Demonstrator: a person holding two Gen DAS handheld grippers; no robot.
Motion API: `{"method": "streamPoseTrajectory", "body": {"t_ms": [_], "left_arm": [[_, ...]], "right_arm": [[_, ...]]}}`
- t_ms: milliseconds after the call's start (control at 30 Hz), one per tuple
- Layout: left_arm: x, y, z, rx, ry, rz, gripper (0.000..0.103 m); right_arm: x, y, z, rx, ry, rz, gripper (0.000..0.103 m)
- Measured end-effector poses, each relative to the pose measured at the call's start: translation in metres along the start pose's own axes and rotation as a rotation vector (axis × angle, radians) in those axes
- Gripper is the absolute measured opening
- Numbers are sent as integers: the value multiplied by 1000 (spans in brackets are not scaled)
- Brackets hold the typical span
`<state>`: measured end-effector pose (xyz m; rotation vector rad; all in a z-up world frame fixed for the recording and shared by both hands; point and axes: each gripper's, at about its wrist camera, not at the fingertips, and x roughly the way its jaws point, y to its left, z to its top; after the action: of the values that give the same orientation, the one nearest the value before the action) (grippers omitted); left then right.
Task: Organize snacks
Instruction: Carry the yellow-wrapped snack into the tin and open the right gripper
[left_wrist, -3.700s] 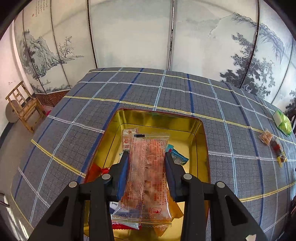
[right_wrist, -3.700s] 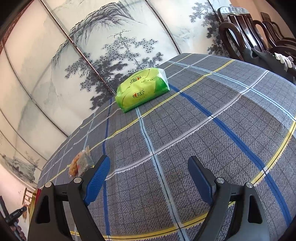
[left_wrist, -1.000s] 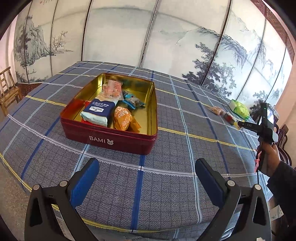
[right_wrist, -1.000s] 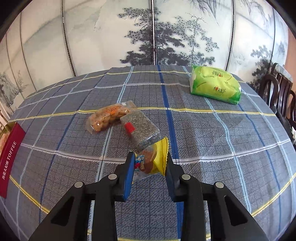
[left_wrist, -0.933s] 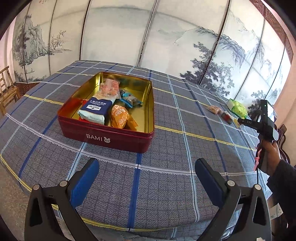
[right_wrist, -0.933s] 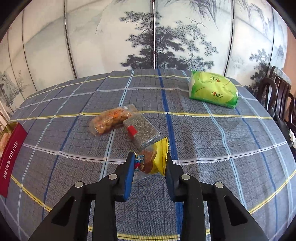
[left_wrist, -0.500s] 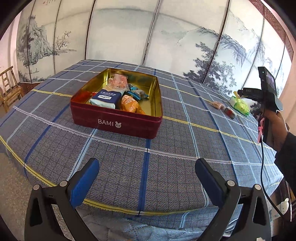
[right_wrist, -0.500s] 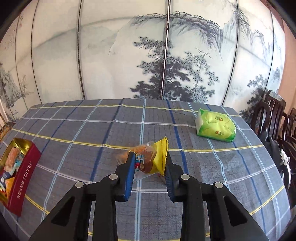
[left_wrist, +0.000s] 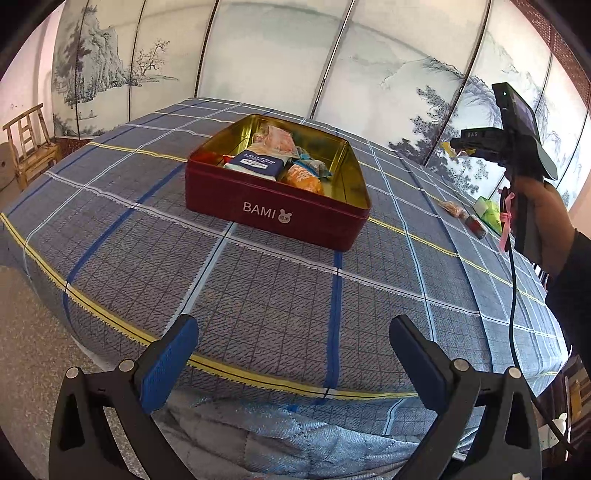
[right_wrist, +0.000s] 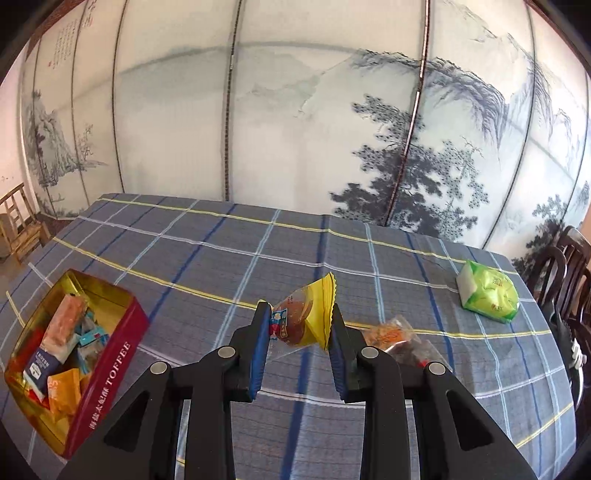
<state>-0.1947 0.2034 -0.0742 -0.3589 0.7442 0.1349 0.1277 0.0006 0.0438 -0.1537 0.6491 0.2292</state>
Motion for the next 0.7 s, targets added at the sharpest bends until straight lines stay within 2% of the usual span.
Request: {"method": "streamPoseTrajectory", "body": {"t_ms": [233, 700], "left_arm": [[-5, 14, -7, -24, 6, 20, 102], [-8, 33, -17, -62, 32, 49, 102]], "right_arm": [[-2, 58, 1, -62, 1, 52, 31], [-13, 123, 3, -119, 2, 129, 31]]}}
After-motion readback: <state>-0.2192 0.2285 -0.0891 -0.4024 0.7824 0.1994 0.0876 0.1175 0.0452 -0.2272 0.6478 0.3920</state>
